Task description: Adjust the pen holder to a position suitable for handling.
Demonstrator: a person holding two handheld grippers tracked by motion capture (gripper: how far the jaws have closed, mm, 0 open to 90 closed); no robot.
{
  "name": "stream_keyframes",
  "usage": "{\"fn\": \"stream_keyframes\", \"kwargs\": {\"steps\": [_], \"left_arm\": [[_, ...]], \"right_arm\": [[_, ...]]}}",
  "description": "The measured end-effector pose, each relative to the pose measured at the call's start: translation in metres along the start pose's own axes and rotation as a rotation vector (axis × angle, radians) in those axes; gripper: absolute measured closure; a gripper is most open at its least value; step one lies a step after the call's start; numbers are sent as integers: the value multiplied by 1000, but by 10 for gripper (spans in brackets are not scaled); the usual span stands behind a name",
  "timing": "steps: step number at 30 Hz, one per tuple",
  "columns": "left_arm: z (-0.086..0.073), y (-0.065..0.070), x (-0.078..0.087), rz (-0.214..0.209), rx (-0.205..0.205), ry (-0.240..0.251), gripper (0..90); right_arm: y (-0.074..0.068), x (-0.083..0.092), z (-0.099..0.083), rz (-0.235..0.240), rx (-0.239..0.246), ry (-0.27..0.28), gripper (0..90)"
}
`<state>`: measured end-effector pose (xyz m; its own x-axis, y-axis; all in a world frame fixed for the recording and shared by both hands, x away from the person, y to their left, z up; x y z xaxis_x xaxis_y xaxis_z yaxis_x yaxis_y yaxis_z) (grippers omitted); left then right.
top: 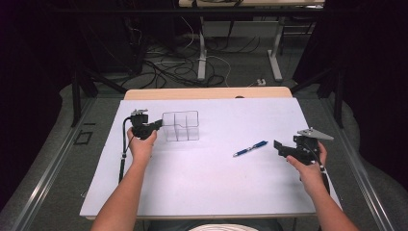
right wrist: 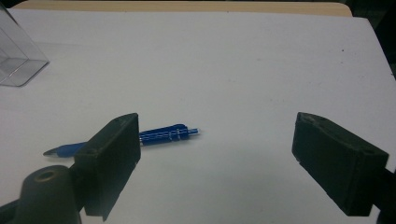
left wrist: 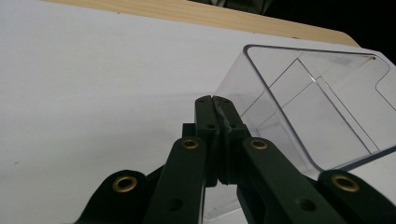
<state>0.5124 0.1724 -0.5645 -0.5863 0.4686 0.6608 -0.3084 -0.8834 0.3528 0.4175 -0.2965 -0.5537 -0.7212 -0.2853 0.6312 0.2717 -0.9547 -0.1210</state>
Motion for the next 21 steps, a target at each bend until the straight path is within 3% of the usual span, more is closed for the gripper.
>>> {"fn": "stream_keyframes", "kwargs": {"steps": [21], "left_arm": [[9, 52, -35, -33, -35, -37, 900]], "right_arm": [[1, 0, -1, 7, -4, -2, 150]]}}
Point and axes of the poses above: each handheld gripper's, and its own axes: x roughly backward along the jaws, z roughly out of its top, y roughly to its right, the point moved 7 cm from there along -x, roughly forward along the jaws, and after that the axes turned 9 degrees about -y, right-handed, at the moved point
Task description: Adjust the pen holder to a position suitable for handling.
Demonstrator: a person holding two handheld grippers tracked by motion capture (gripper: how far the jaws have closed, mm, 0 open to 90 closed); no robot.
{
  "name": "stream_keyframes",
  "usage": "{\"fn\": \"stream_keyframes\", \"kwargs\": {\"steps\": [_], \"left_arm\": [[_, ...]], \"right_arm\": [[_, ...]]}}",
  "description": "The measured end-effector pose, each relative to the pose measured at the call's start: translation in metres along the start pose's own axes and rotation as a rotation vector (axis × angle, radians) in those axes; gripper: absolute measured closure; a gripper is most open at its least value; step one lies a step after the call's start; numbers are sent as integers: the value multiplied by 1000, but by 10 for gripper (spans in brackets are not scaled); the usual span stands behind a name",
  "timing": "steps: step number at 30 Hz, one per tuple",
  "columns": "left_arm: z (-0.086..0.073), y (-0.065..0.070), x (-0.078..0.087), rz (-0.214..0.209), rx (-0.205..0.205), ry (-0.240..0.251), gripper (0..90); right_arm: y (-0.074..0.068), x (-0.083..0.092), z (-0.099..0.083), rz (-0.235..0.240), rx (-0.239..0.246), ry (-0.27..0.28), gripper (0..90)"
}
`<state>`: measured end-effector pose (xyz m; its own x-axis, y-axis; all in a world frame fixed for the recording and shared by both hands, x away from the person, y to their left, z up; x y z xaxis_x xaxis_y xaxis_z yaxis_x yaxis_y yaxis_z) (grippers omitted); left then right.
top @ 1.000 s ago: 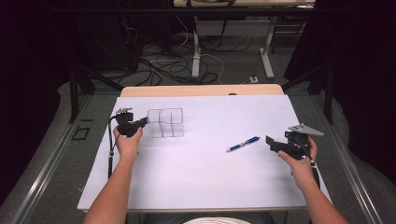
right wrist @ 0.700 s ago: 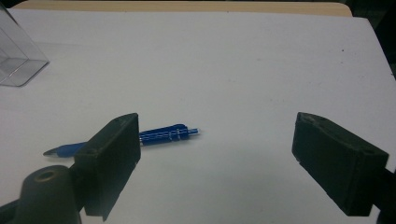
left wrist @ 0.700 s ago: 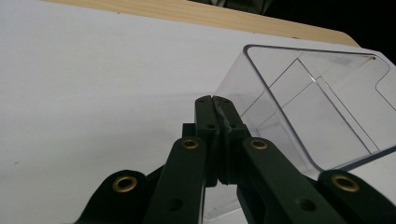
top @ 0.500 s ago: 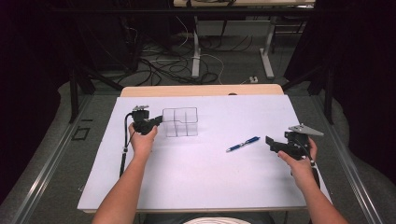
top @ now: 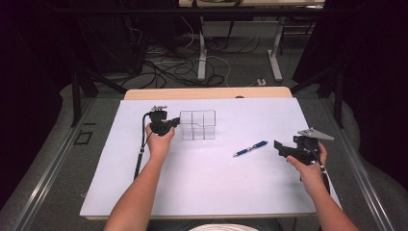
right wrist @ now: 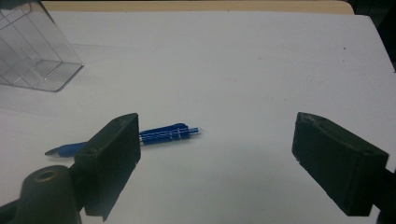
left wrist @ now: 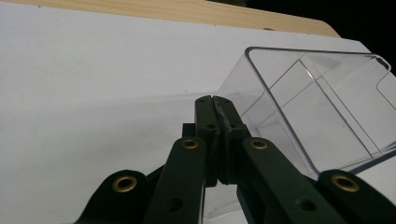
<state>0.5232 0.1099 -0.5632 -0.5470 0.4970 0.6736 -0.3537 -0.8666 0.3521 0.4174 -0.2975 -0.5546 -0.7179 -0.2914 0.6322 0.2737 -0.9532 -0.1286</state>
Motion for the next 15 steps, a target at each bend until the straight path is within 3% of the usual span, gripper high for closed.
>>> {"fn": "stream_keyframes", "kwargs": {"steps": [15], "left_arm": [[1, 24, -13, -11, -24, -16, 900]], "right_arm": [[-1, 0, 0, 2, -5, -3, 151]]}}
Point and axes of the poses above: each handheld gripper's, and its own axes: x roughly backward along the jaws, z roughly out of its top, y roughly to its right, the point moved 7 cm from there along -x, roughly forward along the jaws, and after that the axes turned 9 degrees about -y, right-handed, at the moved point
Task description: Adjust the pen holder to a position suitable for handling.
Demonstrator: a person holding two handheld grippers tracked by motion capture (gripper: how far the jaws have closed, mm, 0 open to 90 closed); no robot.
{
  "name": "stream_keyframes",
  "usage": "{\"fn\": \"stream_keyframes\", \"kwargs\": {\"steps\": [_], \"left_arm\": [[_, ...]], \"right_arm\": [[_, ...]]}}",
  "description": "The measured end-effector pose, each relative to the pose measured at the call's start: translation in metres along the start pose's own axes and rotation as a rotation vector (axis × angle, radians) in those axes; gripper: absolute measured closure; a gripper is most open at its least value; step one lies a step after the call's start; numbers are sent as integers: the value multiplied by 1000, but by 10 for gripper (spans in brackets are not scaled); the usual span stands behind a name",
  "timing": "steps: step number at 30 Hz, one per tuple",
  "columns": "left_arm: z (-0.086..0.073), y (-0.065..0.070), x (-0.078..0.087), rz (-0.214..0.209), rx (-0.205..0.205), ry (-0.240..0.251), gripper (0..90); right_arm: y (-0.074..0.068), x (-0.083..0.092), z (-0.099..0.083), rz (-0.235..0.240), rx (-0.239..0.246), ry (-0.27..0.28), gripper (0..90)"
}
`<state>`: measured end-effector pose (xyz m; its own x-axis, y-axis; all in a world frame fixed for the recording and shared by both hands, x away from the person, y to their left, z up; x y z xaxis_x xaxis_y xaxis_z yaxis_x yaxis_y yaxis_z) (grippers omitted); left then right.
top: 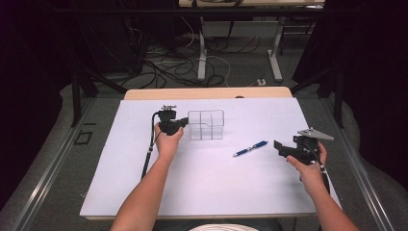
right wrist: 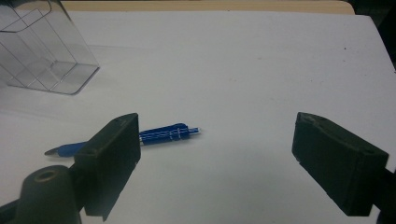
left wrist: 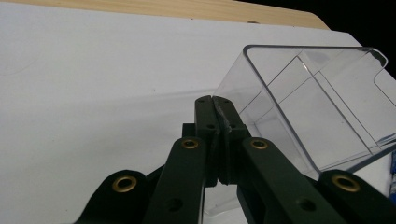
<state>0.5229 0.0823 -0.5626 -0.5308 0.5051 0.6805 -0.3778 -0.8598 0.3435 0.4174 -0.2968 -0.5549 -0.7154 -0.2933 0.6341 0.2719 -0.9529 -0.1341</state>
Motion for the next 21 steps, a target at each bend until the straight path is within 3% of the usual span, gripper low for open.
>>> {"fn": "stream_keyframes", "kwargs": {"steps": [21], "left_arm": [[-1, 1, -2, -16, -12, -12, 895]], "right_arm": [[0, 0, 0, -2, 7, 1, 150]]}}
Point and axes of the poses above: each handheld gripper's, and its own axes: x roughly backward along the jaws, z roughly out of its top, y roughly to its right, the point moved 7 cm from there along -x, roughly forward along the jaws, and after that the axes turned 9 degrees about -y, right-handed, at the moved point
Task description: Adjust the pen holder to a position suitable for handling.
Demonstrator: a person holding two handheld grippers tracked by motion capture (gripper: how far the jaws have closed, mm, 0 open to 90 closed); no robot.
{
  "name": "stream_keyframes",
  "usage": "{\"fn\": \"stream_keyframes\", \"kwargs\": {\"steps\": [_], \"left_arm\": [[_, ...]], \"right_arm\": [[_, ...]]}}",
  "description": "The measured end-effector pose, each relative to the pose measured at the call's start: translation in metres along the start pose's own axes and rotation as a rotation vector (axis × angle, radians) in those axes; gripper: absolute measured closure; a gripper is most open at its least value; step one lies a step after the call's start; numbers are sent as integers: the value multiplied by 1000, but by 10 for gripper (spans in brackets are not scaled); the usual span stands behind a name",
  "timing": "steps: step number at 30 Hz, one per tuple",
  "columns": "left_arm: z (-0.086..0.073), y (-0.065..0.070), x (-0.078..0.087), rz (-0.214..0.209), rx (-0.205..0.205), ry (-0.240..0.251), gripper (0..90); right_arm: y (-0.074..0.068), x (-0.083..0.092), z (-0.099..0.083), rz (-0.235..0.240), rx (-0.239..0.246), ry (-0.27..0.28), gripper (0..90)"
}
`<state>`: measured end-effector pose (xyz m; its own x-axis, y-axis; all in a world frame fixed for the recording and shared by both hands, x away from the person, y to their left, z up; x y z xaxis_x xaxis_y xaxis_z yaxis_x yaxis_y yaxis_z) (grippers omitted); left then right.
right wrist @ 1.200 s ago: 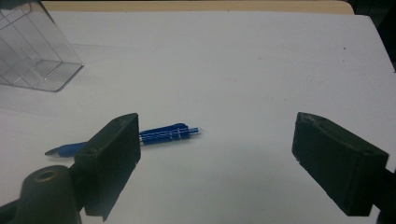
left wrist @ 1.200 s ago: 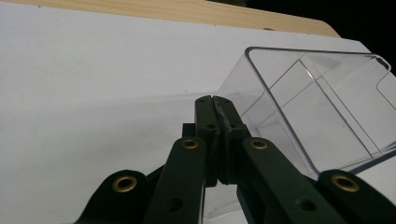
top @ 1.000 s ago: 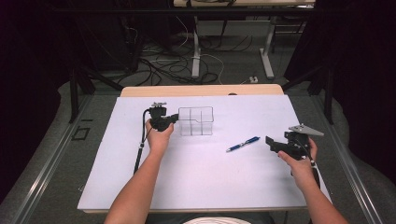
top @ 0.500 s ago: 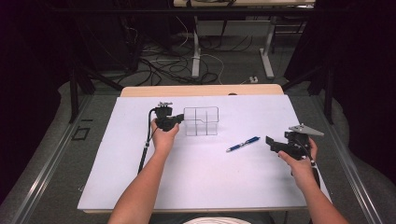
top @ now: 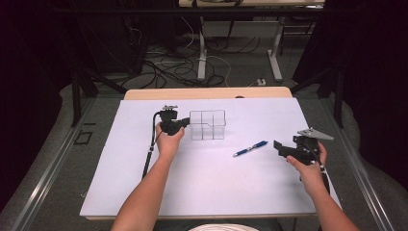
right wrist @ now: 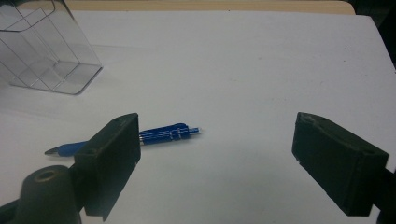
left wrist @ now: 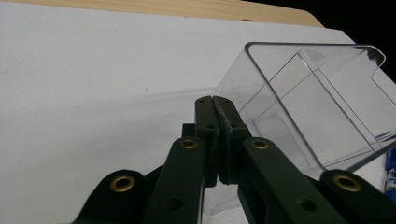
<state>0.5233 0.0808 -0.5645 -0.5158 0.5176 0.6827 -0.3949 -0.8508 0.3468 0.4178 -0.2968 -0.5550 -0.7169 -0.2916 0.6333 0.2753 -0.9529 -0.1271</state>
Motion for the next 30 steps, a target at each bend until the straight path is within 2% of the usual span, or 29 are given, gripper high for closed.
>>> {"fn": "stream_keyframes", "kwargs": {"steps": [9, 11, 14, 15, 19, 22, 26, 30], "left_arm": [[-3, -1, 5, -9, 4, 15, 817], [-4, -1, 7, -13, -2, 4, 797], [-3, 0, 11, 1, -9, 24, 757], [-3, -1, 14, 7, -22, 20, 744], [-1, 2, 19, 10, -20, 39, 695], [2, 3, 27, 26, -38, 61, 653], [6, 3, 42, 21, -42, 103, 605], [6, 3, 51, 22, -52, 112, 545]], "right_arm": [[1, 1, 0, -1, 2, 4, 150], [1, 1, 0, -1, 4, 4, 151], [1, 1, 0, -2, 4, 4, 151], [1, 1, 1, -3, 5, 5, 152], [1, 1, 1, -5, 7, 4, 154], [1, 1, 1, -8, 12, 6, 155], [1, 2, 1, -12, 11, 4, 159], [1, 2, 1, -11, 8, 7, 168]]}}
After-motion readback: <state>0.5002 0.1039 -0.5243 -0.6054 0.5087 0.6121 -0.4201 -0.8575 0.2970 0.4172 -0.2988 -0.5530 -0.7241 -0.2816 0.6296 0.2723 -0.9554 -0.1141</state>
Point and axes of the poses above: each handheld gripper's, and its own axes: x roughly backward along the jaws, z roughly out of its top, y roughly to its right, the point moved 7 cm from there along -x, roughly forward along the jaws, and after that the axes turned 9 degrees about -y, right-handed, at the moved point
